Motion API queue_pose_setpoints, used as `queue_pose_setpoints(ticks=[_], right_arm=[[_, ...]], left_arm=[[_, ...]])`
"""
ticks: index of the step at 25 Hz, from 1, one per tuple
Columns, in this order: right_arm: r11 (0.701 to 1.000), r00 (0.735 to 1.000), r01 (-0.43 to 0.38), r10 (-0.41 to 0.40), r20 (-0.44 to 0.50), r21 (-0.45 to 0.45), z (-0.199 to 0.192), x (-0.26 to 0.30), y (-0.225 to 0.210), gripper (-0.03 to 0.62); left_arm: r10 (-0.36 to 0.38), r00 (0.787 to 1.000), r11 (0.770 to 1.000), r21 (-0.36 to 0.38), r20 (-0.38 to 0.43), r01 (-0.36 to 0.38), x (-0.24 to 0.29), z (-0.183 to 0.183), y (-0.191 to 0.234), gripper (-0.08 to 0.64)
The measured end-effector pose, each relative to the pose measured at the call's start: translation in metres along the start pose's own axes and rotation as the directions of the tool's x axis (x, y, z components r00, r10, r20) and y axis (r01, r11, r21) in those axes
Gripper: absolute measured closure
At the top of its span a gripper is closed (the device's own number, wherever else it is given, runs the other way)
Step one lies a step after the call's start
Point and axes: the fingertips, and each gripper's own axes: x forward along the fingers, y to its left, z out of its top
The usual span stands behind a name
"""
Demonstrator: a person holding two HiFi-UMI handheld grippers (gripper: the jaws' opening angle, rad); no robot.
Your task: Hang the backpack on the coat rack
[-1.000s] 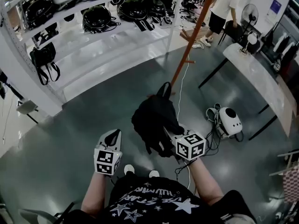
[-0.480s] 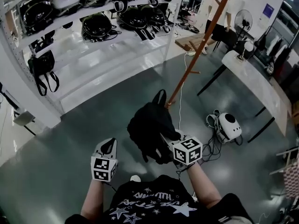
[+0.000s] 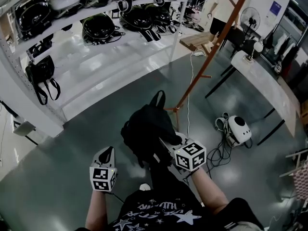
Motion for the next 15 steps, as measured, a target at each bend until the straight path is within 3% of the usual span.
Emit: queue_pose_setpoints(ticks=[7,15], right_arm=[[1.000,0.999,-0.011,0.011,-0.048,0.003,0.004,0.046,-0.036,0.536],[0.999,0.996,-0.029,0.027,-0.080,-0.016,0.025,0.108,-0.116,0.537]], left_arm=[[0.033,0.999,0.999,-0.017,-0.011,-0.033,0.029,0.010,0.019,0.540],[0.059,0.998,0.998,-0.011,-0.002,-0.059,0.112,0.054,0.044,0.540]])
